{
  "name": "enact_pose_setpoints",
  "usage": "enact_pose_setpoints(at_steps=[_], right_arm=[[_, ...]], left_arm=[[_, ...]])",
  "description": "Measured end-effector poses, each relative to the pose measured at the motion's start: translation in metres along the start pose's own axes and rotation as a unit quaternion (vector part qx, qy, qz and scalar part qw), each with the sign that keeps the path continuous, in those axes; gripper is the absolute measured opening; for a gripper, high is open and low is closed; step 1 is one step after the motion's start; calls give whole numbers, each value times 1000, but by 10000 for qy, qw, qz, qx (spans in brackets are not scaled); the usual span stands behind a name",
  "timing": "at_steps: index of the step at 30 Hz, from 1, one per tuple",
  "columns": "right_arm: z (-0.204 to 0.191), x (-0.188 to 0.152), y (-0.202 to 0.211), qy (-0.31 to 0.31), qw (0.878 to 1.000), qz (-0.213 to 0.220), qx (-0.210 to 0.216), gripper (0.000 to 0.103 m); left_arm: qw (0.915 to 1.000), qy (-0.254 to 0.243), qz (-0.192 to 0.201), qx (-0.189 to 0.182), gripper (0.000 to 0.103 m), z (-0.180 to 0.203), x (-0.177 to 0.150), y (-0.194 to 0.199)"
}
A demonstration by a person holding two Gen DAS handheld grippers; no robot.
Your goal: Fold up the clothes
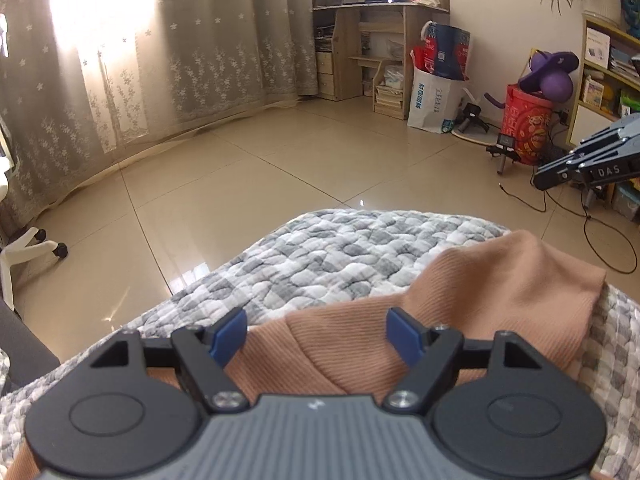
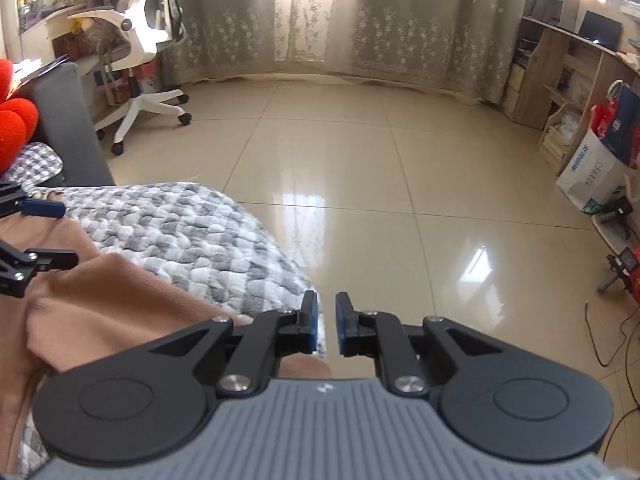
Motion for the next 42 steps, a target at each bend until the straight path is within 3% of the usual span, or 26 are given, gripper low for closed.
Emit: enact_pose_setpoints(at_steps=[2, 4, 7, 8, 9, 10, 13, 16, 19, 21, 23, 25, 27, 31, 38, 42], right_arm=[[-9, -7, -4, 198, 9997, -73, 149, 22], [-17, -12, -9, 395, 9989, -131, 222, 37], [-23, -21, -24, 511, 9979, -282, 285, 39], [-22, -24, -29, 484, 9977, -342, 315, 39], [-22, -27, -31, 433, 9977, -366, 375, 26], [-23, -30, -32, 385, 9974, -383, 484, 0], [-29, -30, -22, 647, 9975, -109, 271, 0], [-22, -17, -6, 736, 9955, 498, -322, 0], [-4, -5, -9, 492, 9939, 696, -698, 0], [1, -5, -14, 232, 9968, 523, -555, 0], [1, -6, -9, 36, 9980, 524, -356, 12], [-3, -9, -1, 13, 9984, 533, -212, 32], [-7, -15, 11, 54, 9983, 569, -106, 42], [-11, -32, 35, 146, 9977, 645, 150, 42], [-23, -74, 52, 465, 9957, 368, 718, 43], [-32, -81, 41, 873, 9938, 481, 495, 43]], left_arm=[[9999, -52, -73, -58, 70, -2, 2, -3], [9997, 104, -109, -178, 57, -4, 2, -4], [9991, 339, -59, -259, 40, -5, 0, -5], [9990, 359, 0, -264, 24, -3, -1, -4], [9988, 379, 72, -286, 12, -2, -1, -3], [9986, 430, 134, -269, 4, -1, -1, -2], [9971, 609, 465, 16, 3, -1, 1, 6], [9925, 779, 852, 394, 3, -4, 5, 16], [9930, 831, 634, 551, 4, -1, 2, 2], [9946, 712, 409, 641, 7, 5, 1, -7], [9941, 723, 442, 682, 18, 5, 7, -4], [9929, 915, 550, 525, 44, 4, 7, 6], [9923, 918, 709, 434, 44, 9, 9, 21], [9937, 791, 784, 77, 41, 27, 8, 40], [9934, 863, 660, -379, 10, 42, -3, 43], [9873, 1126, 737, -840, 5, 51, -3, 37]])
Point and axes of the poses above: each gripper's, at about its wrist camera, not at the fingertips, and y roughly against the way its jaws point, z to its right, x to its top, the point moved 8 cm from there along -y, roughly the way its jaws point, and after that the axes turned 10 degrees about -y, right-handed, at the moved point
